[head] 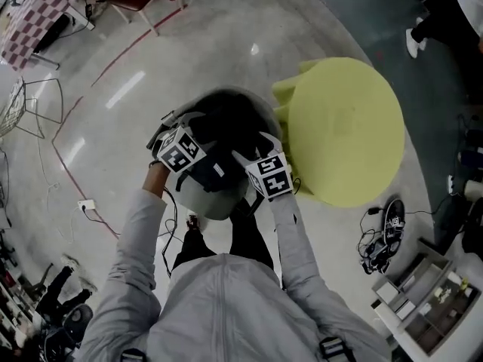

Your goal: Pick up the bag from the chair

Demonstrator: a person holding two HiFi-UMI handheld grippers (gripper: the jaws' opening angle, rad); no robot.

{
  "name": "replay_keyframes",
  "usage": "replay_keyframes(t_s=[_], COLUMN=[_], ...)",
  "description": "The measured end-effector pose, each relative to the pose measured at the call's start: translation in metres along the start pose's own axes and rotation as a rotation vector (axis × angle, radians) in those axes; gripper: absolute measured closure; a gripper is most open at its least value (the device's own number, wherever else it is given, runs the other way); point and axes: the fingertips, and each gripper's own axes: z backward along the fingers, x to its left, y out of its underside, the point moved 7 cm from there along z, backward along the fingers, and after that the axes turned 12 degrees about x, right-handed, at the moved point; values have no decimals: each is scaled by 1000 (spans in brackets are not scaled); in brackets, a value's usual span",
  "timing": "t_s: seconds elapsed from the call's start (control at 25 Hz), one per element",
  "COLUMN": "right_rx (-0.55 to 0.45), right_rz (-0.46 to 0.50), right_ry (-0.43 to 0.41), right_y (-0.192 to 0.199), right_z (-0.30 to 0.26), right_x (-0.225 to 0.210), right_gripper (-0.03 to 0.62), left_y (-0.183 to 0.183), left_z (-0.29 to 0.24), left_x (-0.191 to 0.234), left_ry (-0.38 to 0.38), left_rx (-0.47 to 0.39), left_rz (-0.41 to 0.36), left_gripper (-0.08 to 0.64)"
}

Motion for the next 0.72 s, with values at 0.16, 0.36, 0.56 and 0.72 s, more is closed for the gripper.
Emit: replay_keyframes(t_s=[0.16,0.36,0.56,0.72], right_rx=[12,35,18,0], right_rz=[32,33,7,15], right_ry=[61,76,12,-46], right_y=[3,4,7,9], right_z=[-10,-15,-14,1], right_x=[3,7,14,37], right_gripper=[286,440,544,549], left_y=[3,9,17,27], left_z=[-11,-14,-11,11], left_x=[3,-4,-10,-18], left_ry=[-31,-28,7,39], left_rx=[14,4,-51,-166], left_rz=[14,32,66,120], left_gripper=[286,400,488,514])
